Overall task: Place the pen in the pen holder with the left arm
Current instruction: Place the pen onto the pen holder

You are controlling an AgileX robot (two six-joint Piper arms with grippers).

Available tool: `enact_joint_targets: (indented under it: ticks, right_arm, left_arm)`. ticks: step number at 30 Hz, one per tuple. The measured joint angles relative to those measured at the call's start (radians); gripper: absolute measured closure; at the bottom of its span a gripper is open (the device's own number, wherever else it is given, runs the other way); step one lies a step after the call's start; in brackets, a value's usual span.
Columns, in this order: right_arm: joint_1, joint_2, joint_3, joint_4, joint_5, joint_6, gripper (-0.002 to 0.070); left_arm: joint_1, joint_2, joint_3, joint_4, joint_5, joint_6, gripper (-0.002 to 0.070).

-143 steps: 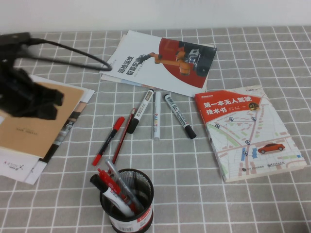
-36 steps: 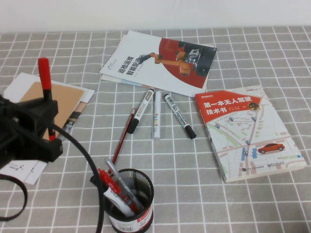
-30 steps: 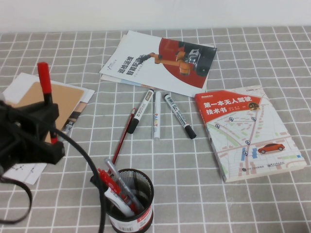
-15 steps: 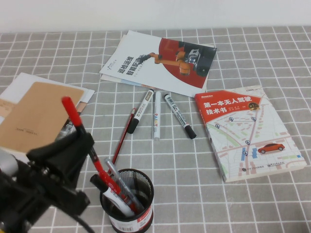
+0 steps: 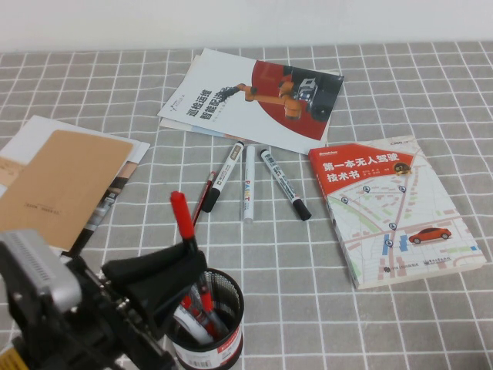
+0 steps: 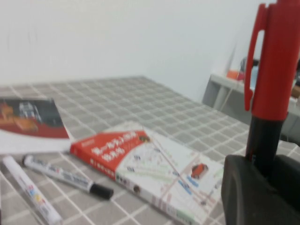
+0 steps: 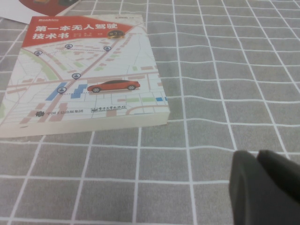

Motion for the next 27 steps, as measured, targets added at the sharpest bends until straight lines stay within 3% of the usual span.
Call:
enact_joint_targets:
  ticks: [10,27]
  right_arm:
    - [0.0,0.0,0.0,0.0,0.0,0.0,0.0691]
    - [0.0,0.0,0.0,0.0,0.0,0.0,0.0691]
  left_arm:
    - [0.0,0.131,0.042,-0.002,-0.135,0.027,0.0616]
    - [0.0,0.221,0.07,-0.075,-0.15,0.135,0.0598]
